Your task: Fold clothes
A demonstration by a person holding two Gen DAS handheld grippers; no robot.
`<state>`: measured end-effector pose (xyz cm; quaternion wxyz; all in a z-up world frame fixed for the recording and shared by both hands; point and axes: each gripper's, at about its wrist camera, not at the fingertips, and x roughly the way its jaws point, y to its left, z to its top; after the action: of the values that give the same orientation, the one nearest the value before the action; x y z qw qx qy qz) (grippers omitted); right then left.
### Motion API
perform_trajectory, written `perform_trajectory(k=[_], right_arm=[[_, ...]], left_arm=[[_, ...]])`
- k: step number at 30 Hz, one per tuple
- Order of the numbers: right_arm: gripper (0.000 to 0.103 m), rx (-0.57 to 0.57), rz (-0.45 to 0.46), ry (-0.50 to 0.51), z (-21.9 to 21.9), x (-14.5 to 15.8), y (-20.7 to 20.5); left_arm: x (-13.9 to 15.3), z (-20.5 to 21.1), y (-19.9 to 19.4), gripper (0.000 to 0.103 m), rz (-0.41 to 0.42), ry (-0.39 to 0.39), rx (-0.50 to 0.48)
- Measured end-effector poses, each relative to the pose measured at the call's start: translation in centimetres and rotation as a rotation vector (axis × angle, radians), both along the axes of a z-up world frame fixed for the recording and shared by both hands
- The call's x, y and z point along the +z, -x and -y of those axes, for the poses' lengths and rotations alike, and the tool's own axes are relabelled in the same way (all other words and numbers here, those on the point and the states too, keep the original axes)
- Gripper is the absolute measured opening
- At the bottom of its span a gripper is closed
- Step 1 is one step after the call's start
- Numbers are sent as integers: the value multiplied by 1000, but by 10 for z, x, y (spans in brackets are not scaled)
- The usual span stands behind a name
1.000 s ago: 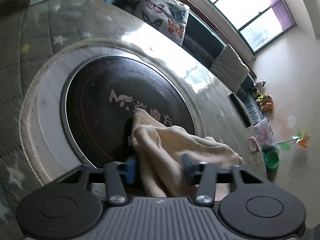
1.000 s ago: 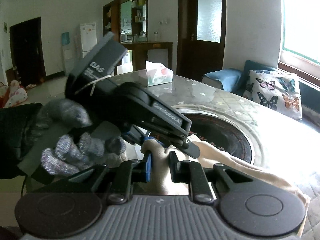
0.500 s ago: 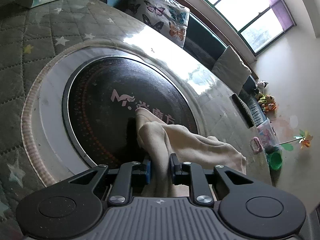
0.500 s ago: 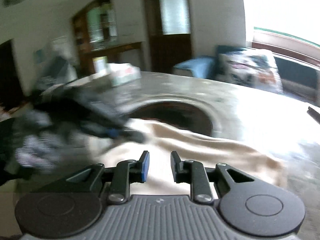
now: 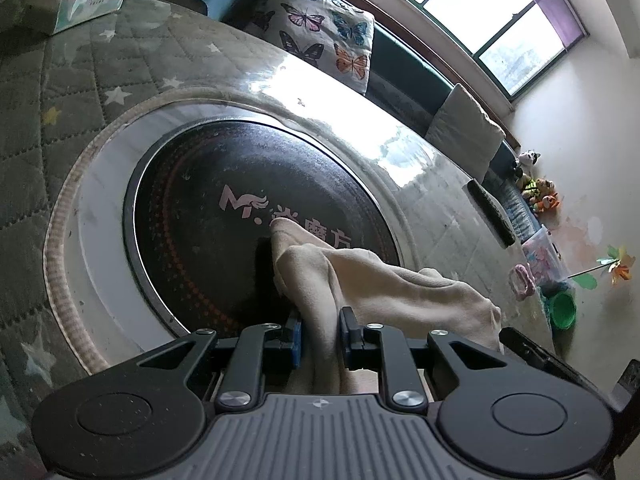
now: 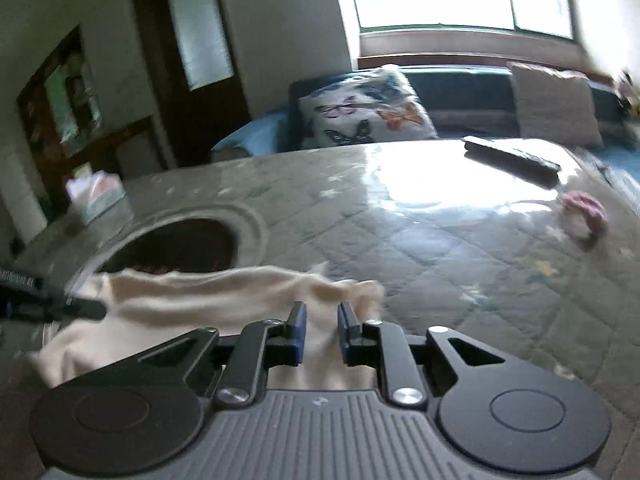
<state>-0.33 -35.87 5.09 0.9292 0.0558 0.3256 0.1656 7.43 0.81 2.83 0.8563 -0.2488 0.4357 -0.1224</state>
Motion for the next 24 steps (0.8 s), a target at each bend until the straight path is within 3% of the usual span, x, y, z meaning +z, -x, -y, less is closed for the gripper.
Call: perform_trajectory(k=[1, 5, 7, 10, 11, 14, 24], right_arm=[[18, -13, -11, -4, 2, -2, -3], [40, -50, -52, -32, 11, -11, -13], [40, -60, -70, -71, 15, -14, -15], [35, -65, -78, -113, 18, -16, -15], [26, -59, -81, -118, 17, -17, -16], [11, -41, -83, -126, 12, -17, -15], [0, -123, 67, -156, 49, 28, 19]], left_arm=[[0, 1, 0, 20, 1, -5, -2], [1, 2, 0, 20, 4, -17, -5], [2, 2, -1, 20, 4, -22, -5], [2, 4, -1, 20, 7, -30, -7], [3, 4, -1, 20, 9, -34, -7], [9, 7, 0, 20, 23, -46, -11], [55, 53, -2, 18, 144, -103, -113]])
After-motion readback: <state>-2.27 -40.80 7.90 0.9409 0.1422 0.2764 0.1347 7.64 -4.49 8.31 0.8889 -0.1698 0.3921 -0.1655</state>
